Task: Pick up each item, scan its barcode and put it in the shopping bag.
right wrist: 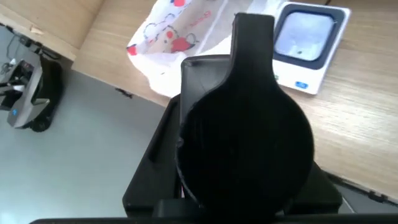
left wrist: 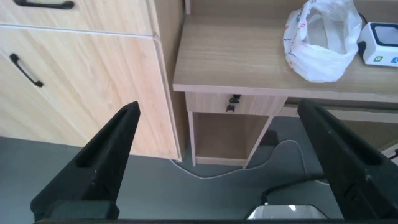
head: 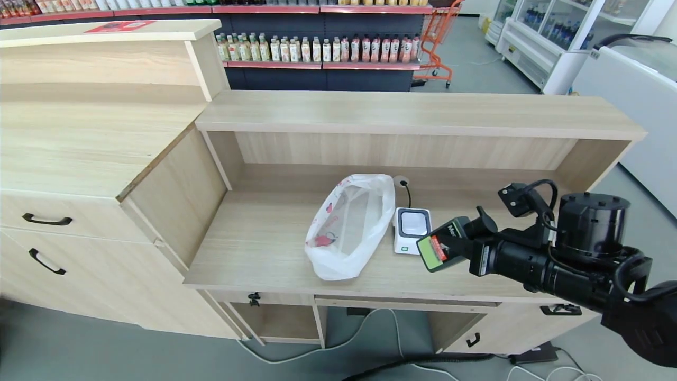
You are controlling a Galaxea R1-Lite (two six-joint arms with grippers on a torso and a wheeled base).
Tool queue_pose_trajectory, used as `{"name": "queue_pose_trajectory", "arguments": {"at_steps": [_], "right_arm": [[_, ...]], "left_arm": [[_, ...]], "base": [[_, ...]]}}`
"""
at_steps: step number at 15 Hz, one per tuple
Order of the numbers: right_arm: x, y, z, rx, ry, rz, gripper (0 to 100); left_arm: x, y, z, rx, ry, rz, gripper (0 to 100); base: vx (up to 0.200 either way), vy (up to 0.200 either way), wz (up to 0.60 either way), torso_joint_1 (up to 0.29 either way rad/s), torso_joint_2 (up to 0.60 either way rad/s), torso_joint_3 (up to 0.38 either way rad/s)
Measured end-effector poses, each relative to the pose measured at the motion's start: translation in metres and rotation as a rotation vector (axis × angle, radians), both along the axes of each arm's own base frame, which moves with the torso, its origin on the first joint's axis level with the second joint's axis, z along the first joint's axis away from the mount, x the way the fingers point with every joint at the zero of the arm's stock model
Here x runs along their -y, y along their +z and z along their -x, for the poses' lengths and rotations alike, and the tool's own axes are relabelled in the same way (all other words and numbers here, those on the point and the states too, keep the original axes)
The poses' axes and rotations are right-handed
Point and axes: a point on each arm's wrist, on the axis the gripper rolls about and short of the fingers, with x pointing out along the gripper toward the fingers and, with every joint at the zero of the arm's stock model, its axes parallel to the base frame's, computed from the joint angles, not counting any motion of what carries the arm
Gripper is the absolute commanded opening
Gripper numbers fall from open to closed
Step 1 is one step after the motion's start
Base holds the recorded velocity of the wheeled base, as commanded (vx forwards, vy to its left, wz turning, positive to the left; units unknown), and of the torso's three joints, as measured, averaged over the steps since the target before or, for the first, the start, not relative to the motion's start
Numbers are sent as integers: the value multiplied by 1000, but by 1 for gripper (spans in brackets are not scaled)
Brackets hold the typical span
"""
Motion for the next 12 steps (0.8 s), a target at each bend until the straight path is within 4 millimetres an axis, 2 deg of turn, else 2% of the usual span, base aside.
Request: {"name": "queue_pose_trajectory", "arguments": {"at_steps": [4, 12], "right_arm": [[1, 1, -4, 6, -8, -2, 0], [3, 3, -4, 10, 3, -12, 0]], "left_arm": [[0, 0, 0, 0, 0, -2, 100], [0, 0, 0, 0, 0, -4, 100]], "base": [[0, 0, 0, 0, 0, 0], [200, 200, 0, 5, 3, 5]]}}
